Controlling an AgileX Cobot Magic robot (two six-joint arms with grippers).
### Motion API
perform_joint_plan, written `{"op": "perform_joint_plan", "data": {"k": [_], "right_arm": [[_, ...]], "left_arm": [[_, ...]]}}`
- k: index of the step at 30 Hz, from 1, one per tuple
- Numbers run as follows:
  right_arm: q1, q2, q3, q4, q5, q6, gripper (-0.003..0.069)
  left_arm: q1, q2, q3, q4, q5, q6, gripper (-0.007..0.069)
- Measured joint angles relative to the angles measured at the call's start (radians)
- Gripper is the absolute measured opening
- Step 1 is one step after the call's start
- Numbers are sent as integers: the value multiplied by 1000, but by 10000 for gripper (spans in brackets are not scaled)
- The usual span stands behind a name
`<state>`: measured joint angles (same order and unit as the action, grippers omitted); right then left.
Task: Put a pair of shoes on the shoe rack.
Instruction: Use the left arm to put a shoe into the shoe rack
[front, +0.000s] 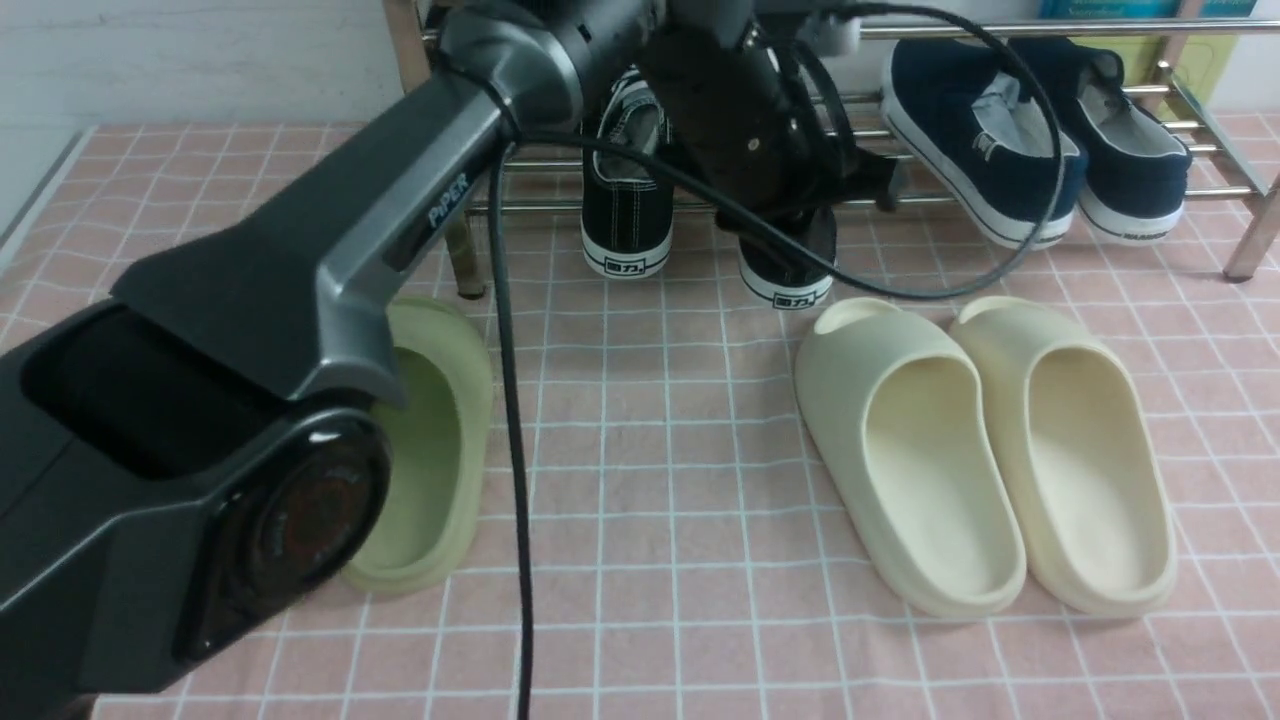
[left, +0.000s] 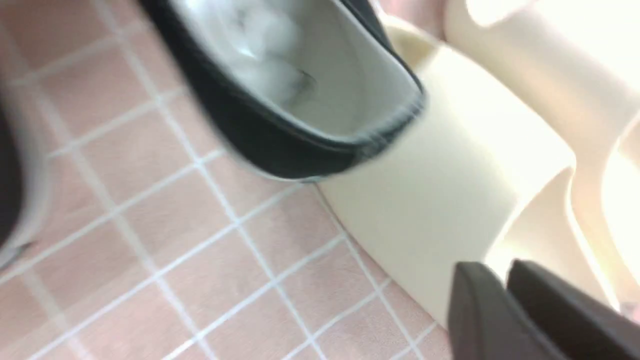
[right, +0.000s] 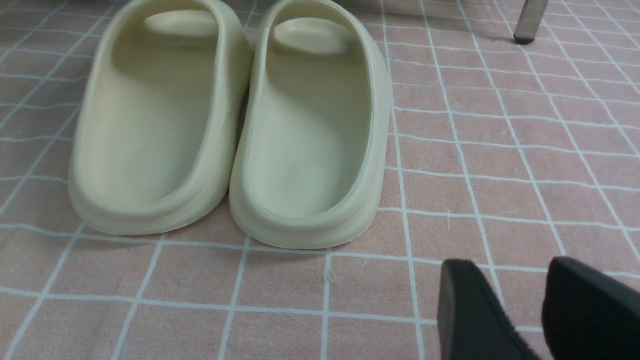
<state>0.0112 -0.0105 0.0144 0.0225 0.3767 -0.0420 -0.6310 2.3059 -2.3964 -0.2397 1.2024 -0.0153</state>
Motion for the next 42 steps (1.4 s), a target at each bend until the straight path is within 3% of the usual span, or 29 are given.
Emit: {"op": "perform_joint_plan", "data": {"k": [5,9,18,27,34,37,42], "right_arm": [[0,0,0,0,0,0,239],[0,0,0,0,0,0,239],[0,0,0,0,0,0,239],[0,0,0,0,0,0,239],[0,0,0,0,0,0,239],[0,0,0,0,0,0,239],[0,0,0,0,0,0,239]], "left_arm": [[-37,57,0,17,-82,28,2],[-40,81,1,136,-171,15,2],[-46,89,1,325,-313,-144,2],[-42,89,1,359,-369,-187,10],[-42,52,-15,282,-253,-158,16],[-42,-35,-49,217,-126,-72,16],[-42,-77,-64,248,17,-53,19]]}}
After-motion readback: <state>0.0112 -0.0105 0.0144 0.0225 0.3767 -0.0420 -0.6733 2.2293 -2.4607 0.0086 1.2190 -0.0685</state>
